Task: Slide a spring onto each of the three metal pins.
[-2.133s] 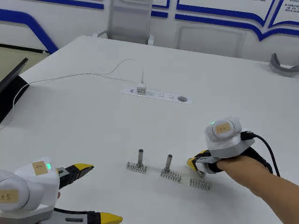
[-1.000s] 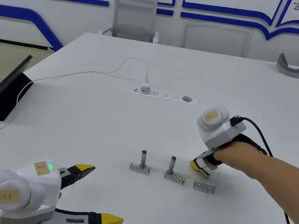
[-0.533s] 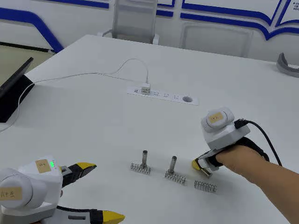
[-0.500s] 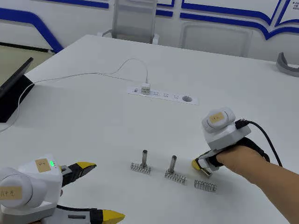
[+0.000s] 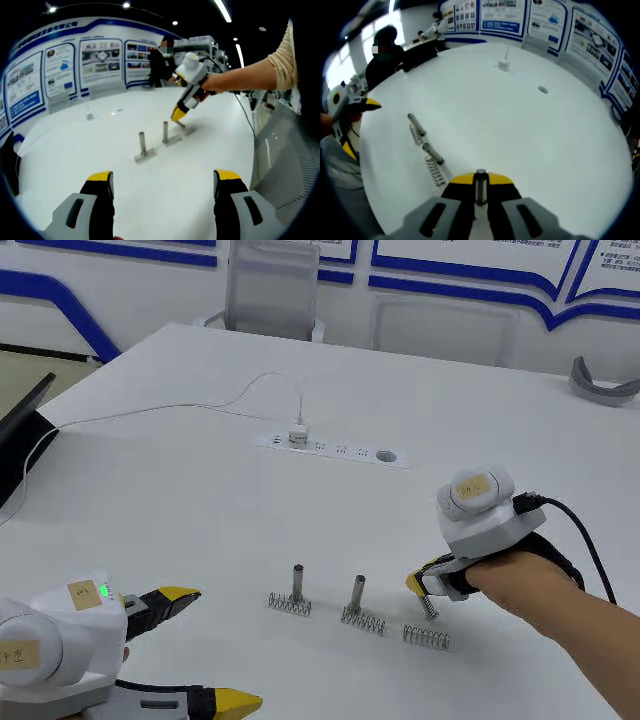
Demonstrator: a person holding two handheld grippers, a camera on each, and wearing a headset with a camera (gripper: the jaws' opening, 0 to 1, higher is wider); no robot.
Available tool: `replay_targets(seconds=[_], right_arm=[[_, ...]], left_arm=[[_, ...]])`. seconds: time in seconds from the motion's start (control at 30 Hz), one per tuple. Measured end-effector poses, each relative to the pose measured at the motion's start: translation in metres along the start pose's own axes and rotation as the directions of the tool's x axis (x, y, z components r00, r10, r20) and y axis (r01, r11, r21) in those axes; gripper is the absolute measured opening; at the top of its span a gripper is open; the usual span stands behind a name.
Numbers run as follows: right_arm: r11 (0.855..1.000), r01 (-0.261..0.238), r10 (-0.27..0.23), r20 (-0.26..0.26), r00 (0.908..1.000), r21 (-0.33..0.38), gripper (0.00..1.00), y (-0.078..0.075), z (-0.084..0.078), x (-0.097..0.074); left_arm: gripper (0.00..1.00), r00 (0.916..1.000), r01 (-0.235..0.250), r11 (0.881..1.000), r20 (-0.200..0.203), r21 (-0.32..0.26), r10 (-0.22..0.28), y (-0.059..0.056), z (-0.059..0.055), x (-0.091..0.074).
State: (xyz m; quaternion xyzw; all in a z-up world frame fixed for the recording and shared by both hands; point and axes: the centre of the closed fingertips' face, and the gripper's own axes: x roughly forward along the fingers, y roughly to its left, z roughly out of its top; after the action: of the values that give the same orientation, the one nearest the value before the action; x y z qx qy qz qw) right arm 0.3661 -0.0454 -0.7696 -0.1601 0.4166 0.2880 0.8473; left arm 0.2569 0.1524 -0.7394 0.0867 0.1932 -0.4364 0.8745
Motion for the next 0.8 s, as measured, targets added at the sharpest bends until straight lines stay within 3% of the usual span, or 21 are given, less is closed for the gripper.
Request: replay_targets(seconds=[0.53, 0.8], right_arm=[[1.000, 0.006, -0.008, 0.066, 0.9978, 0.028, 0.09, 0.004, -0.004, -0.015], [0.999, 0.005, -0.008, 0.070, 0.9975, 0.039, 0.09, 0.004, -0.009, -0.020]], left_arm=[[0.83, 1.0000, 0.005, 1.000, 0.007, 0.019, -0.005, -0.002, 0.007, -0.001], [0.83, 0.9999, 0.011, 1.000, 0.006, 0.028, -0.011, -0.004, 0.009, -0.001]])
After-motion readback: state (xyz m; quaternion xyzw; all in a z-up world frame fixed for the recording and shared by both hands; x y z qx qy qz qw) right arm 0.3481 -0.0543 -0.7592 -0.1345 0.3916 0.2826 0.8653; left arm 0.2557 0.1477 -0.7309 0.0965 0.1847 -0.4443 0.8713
